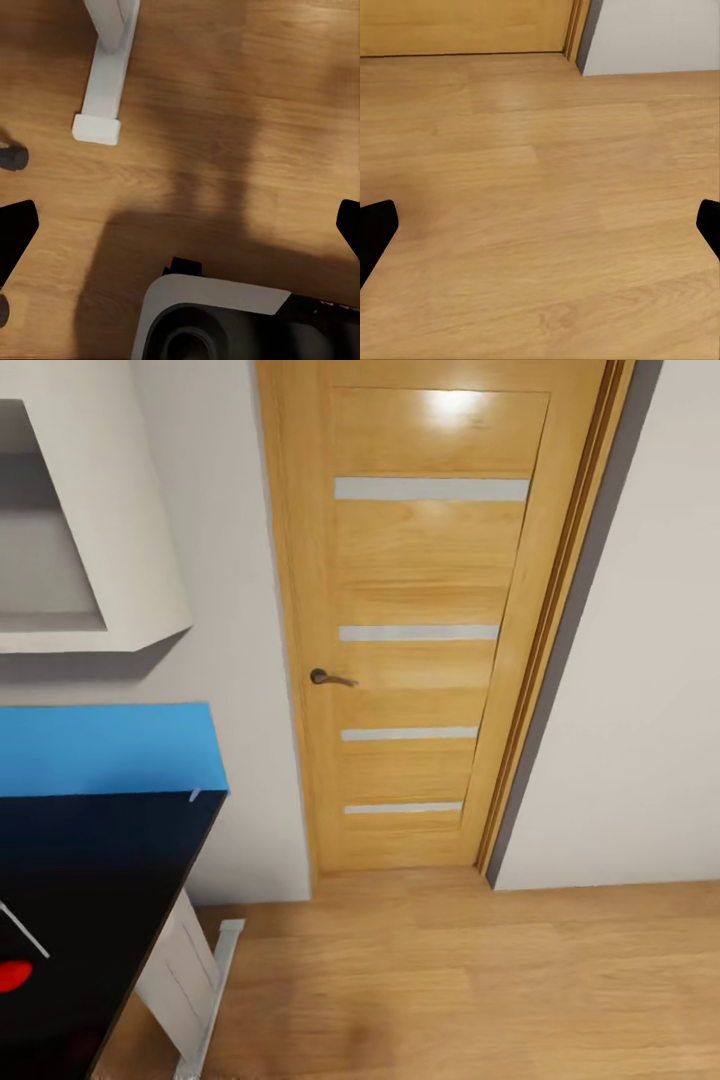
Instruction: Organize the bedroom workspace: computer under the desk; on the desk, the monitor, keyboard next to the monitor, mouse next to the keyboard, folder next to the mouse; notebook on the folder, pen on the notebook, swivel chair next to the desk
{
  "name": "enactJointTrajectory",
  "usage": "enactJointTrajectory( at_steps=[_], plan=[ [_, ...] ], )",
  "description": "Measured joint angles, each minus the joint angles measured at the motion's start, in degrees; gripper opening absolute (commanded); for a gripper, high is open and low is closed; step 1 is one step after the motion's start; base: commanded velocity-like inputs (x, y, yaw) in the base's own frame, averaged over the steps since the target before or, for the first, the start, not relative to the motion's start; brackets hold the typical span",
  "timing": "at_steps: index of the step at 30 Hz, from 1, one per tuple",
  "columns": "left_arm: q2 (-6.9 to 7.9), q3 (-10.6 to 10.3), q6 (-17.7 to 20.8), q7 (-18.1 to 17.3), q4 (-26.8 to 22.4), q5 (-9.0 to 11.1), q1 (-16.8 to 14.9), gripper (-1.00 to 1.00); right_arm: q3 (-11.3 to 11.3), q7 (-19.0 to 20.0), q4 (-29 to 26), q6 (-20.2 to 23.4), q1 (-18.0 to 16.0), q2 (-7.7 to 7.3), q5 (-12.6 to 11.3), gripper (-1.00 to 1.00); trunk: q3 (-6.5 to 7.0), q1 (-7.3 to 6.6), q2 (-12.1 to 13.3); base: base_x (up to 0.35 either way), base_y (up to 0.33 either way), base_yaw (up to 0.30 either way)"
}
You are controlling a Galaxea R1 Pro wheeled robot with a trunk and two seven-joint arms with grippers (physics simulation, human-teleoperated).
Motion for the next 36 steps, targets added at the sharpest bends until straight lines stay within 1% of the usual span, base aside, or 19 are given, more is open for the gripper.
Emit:
enactJointTrajectory(
  at_steps=[7,10,12,14,16,19,26,36],
  plan=[
    [0.10,0.1,-0.3,-0.3,-0.1,0.1,0.0,1.00,0.0,0.0,0.4,1.9,-0.8,-0.29,0.0,1.00,0.00,0.00,0.0,0.000,-0.001,0.283],
    [0.11,0.2,-0.8,0.0,0.0,0.3,0.0,1.00,0.0,-0.1,0.3,2.5,-1.2,-0.05,-0.1,1.00,0.00,0.00,0.0,0.004,-0.225,0.286],
    [0.07,0.2,-0.8,0.1,0.0,0.2,0.0,1.00,0.0,-0.2,0.3,2.6,-1.2,0.36,-0.1,1.00,0.00,0.00,0.0,0.033,-0.286,0.286],
    [0.04,0.1,-0.9,0.1,0.0,0.1,0.0,1.00,0.0,-0.2,0.3,2.7,-1.2,1.26,0.0,1.00,0.00,0.00,0.0,0.050,-0.310,0.286],
    [0.02,0.1,-1.0,0.3,0.0,0.1,0.0,1.00,0.0,-0.2,0.4,2.8,-1.2,2.57,0.1,1.00,0.00,0.00,0.0,0.030,-0.326,0.286],
    [0.01,0.1,-1.0,0.4,0.0,0.1,0.0,1.00,0.0,-0.3,0.4,2.8,-1.2,3.20,0.0,1.00,-0.04,0.00,0.0,0.013,-0.333,0.281],
    [-0.05,0.1,-0.6,0.5,0.0,0.2,0.0,1.00,0.0,-0.3,0.5,2.9,-1.2,3.64,0.1,1.00,-0.27,0.00,0.0,0.002,-0.338,0.273],
    [0.15,0.2,-0.7,0.4,0.0,0.3,0.0,1.00,0.0,-0.3,0.5,2.9,-1.2,3.74,0.1,1.00,-0.68,0.01,0.0,-0.025,-0.309,0.265]
  ],
)
